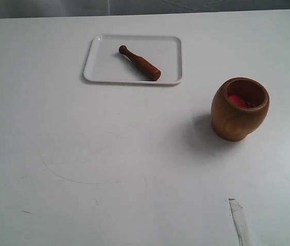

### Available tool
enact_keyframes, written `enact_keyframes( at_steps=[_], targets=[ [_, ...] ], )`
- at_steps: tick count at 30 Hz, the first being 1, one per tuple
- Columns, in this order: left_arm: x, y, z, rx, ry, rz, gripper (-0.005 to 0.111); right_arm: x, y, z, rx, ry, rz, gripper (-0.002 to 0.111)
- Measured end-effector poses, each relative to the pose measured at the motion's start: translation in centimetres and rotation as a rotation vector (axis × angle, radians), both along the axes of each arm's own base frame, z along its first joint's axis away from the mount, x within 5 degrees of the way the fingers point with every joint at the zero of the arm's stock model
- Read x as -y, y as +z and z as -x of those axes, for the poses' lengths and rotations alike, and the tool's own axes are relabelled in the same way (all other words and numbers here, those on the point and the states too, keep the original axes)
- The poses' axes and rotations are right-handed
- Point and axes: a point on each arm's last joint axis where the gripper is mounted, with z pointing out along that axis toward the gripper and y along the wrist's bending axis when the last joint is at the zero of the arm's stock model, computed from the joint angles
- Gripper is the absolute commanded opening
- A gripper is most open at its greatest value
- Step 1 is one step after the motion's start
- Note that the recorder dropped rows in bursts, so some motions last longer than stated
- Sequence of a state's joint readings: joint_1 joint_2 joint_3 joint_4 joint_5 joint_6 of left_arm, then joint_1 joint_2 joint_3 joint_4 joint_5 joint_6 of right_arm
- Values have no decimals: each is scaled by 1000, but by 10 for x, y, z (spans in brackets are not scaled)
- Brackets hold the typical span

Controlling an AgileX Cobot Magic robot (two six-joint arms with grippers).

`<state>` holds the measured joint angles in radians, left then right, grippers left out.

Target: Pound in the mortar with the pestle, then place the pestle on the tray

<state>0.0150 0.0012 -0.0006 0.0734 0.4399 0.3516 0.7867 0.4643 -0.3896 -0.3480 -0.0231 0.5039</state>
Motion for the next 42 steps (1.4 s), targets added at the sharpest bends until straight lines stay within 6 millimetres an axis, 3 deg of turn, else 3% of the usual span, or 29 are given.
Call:
enact_keyframes(
  at_steps=[12, 18, 24, 31, 42],
  targets=[
    [0, 0, 0, 0, 0, 0, 0, 44, -82, 13, 114, -337, -95, 0],
    [0, 0, 0, 0, 0, 0, 0, 59, -91, 20, 80, -515, -111, 0],
    [0, 0, 0, 0, 0, 0, 0, 70, -113, 18, -97, -649, 62, 0],
    [0, 0, 0, 0, 0, 0, 0, 71, -117, 18, -117, -661, 111, 0],
    [0, 0, 0, 0, 0, 0, 0, 66, -113, 19, 15, -602, 275, 0]
  ],
)
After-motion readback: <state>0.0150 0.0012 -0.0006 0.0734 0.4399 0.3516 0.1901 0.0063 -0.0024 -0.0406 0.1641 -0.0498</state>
